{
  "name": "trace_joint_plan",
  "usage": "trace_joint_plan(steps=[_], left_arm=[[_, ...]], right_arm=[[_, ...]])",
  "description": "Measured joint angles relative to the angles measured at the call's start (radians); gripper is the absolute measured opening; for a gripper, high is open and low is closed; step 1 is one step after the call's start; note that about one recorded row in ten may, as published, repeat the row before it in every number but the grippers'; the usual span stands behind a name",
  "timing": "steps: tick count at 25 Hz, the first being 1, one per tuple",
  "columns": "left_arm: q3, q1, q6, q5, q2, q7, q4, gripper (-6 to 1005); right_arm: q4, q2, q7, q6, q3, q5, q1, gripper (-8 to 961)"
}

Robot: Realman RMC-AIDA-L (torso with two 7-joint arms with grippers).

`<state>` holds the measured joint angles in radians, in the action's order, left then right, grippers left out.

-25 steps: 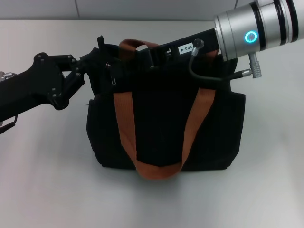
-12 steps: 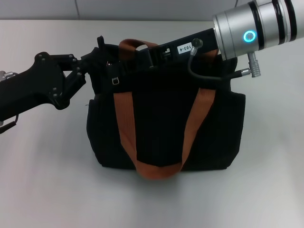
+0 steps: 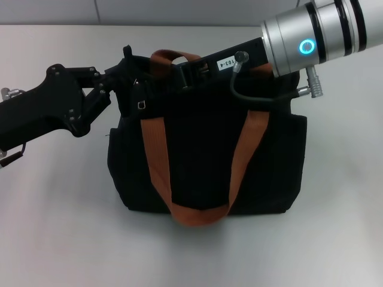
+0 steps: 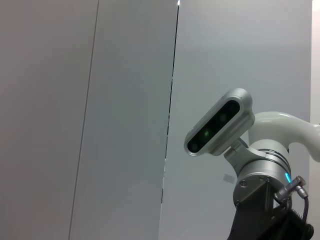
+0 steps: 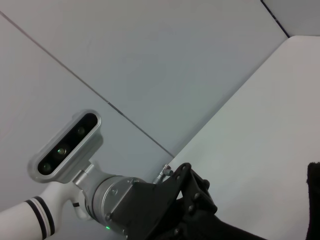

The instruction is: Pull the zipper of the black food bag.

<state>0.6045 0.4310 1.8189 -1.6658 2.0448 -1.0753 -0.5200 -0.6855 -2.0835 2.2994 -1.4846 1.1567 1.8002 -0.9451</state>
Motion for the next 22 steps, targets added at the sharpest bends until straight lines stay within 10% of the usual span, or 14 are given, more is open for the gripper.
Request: trace_joint_plan(steps=[7,22], left_arm=[[0.000,-0.003,0.000,0.000,0.000,0.000,0.000,144],[-0.019,-0.010,-0.008,0.001,-0.007,0.000,0.003,150]], right_arm=[[-0.010,-0.003,-0.004,0.022,0.030,0.001,0.000,28],[-0.116,0.000,0.073,0.009,0.029,0.053,0.038,0]])
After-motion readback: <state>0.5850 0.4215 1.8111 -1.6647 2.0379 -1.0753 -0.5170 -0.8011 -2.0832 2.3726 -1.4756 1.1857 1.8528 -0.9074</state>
